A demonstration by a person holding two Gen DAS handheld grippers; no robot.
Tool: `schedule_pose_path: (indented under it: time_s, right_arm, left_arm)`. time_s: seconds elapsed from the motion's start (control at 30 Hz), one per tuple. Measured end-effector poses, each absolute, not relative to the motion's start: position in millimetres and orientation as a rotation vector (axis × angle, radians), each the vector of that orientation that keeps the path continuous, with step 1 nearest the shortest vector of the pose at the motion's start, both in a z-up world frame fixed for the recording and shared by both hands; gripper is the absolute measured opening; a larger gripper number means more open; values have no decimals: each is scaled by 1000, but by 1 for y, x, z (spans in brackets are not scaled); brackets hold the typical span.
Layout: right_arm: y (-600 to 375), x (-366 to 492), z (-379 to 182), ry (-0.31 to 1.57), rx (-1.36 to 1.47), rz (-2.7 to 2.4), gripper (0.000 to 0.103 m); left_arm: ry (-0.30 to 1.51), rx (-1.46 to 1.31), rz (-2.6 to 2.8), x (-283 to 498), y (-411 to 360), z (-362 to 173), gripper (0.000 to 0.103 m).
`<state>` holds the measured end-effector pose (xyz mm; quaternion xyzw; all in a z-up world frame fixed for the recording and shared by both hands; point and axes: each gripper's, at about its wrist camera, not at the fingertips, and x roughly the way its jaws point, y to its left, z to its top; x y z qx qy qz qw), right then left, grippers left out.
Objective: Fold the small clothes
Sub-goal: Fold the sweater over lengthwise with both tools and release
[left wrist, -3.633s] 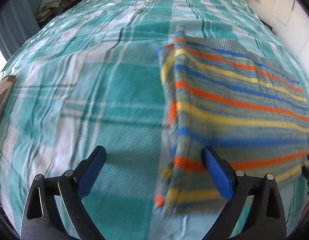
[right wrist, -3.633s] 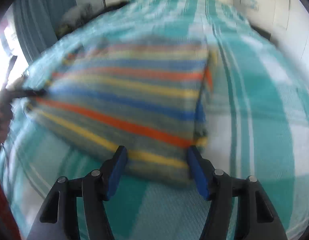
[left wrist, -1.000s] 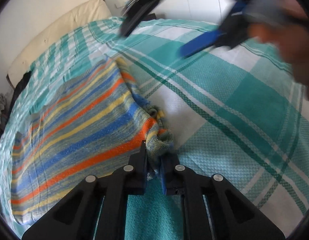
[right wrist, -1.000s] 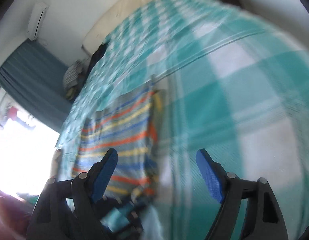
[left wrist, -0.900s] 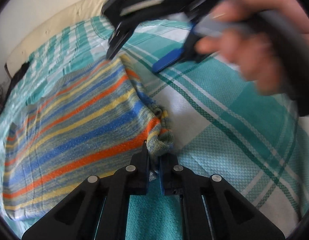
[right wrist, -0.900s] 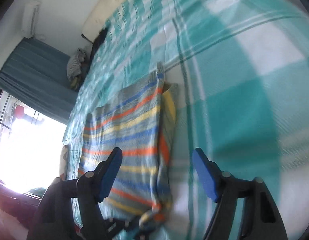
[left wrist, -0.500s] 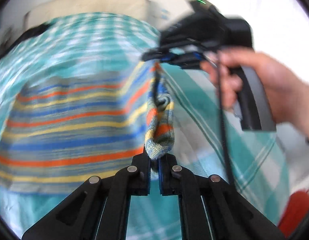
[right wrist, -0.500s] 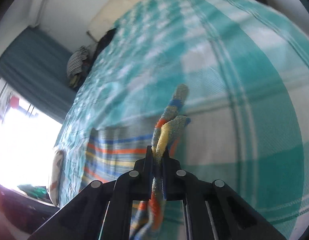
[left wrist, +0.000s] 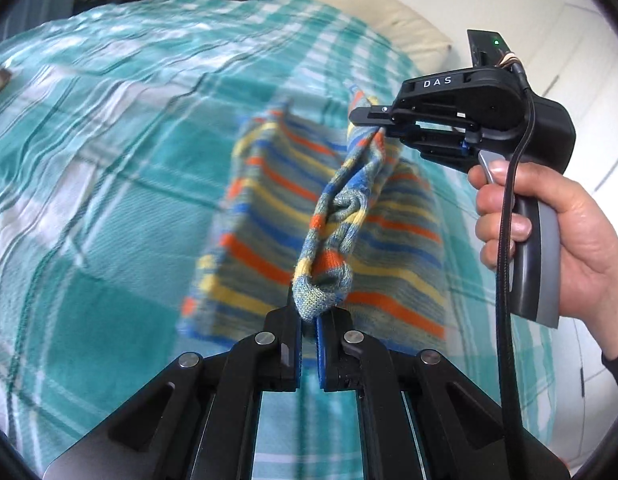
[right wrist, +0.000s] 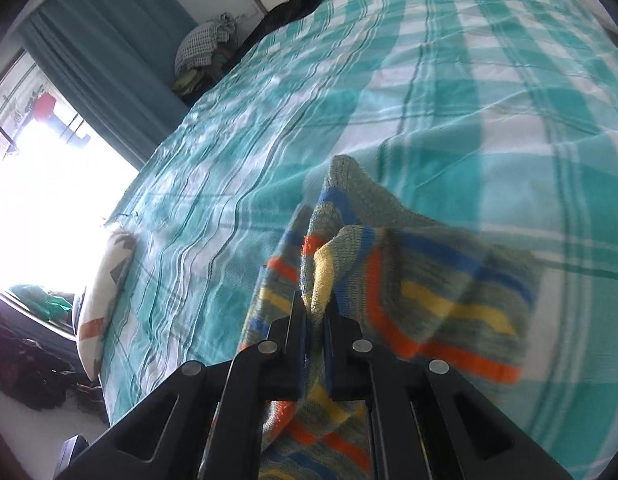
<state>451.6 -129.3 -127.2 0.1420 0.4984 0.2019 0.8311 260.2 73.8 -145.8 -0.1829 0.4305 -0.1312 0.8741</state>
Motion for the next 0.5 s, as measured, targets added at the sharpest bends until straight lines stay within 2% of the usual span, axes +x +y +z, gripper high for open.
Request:
schedule_pose_path:
  time_s: [0.07,0.1,0.13,0.17,0.2,0.23,0.27,0.3,0.43,0.5]
  right_arm:
    - [-110,457,-138,1056,315,452,8]
    - [-106,456,-140,1049,339,479,13]
    - [-101,457,-143,1041,379,529,19]
    - [-97,457,-147,1036,420,576,27]
    - [-94,455,-148,1033,447,603,47]
    - [-93,451,-146,1022,470,630,52]
    - [-94,446,-143,1006,470,648,52]
    - [-97,441,-138,989,461,657,52]
    - [-130,408,-116,942,404,653,52]
    - [-154,380,-103,916,251,586,52]
  left_arm:
    - [914,-368,-242,260,83,-151,5]
    - [921,-354,-227,265,84,-152,6]
    - [925,-342,-210,265,87,-154,14]
    - [932,-334,-191,265,90,-156,21]
    - [943,-335,-179,266,94,-158,25]
    - [956,-337,-168,263,99,-160,41]
    - [968,-336,-148,260,105,-161,59]
    - [965,-340,-139,255,111,-160,62]
    - [963,-285,-149,241,124,-155,63]
    - [937,-287,-145,242,131,-147,63]
